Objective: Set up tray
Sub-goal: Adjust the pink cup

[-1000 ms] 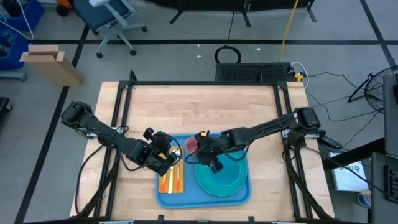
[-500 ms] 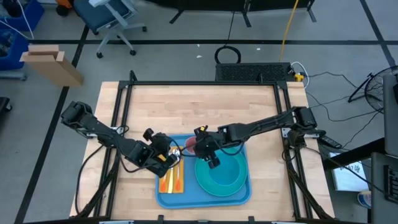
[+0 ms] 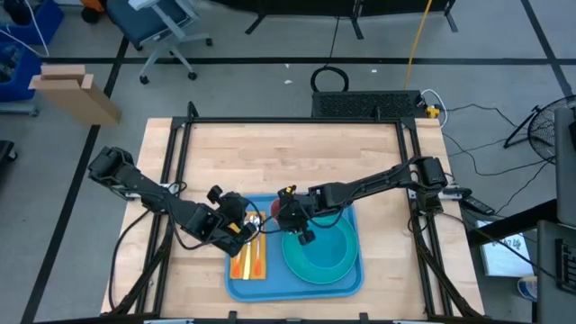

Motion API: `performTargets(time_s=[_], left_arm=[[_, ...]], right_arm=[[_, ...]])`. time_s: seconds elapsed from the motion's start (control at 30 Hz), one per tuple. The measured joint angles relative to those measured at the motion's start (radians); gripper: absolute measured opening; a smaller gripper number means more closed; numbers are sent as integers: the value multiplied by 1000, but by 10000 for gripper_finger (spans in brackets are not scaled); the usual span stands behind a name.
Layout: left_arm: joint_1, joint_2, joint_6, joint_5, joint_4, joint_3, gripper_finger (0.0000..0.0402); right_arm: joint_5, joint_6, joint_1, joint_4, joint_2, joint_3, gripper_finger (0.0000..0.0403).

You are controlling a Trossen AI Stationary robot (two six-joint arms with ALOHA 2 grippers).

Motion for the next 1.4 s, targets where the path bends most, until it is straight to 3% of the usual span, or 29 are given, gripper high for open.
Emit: performTargets(time_s=[0.13, 0.33, 0.73, 0.97, 1.27, 1.4], left_arm=[[0, 0, 11, 0, 6, 0, 33], [0, 0, 12, -1, 5, 0, 33], [0, 0, 14, -1, 5, 0, 33], [0, 0, 18, -1, 5, 0, 33], [0, 0, 20, -1, 2, 0, 33], [0, 0, 20, 0, 3, 0, 33]], right_arm=[[0, -7, 0, 5, -1, 0, 99], [0, -38, 0, 5, -1, 0, 10], [-33, -93, 40, -101, -1, 106, 2], [-104, -92, 72, -127, 9, 158, 1], [-125, -107, 111, -343, 138, 350, 1], [-127, -115, 121, -360, 172, 393, 0]])
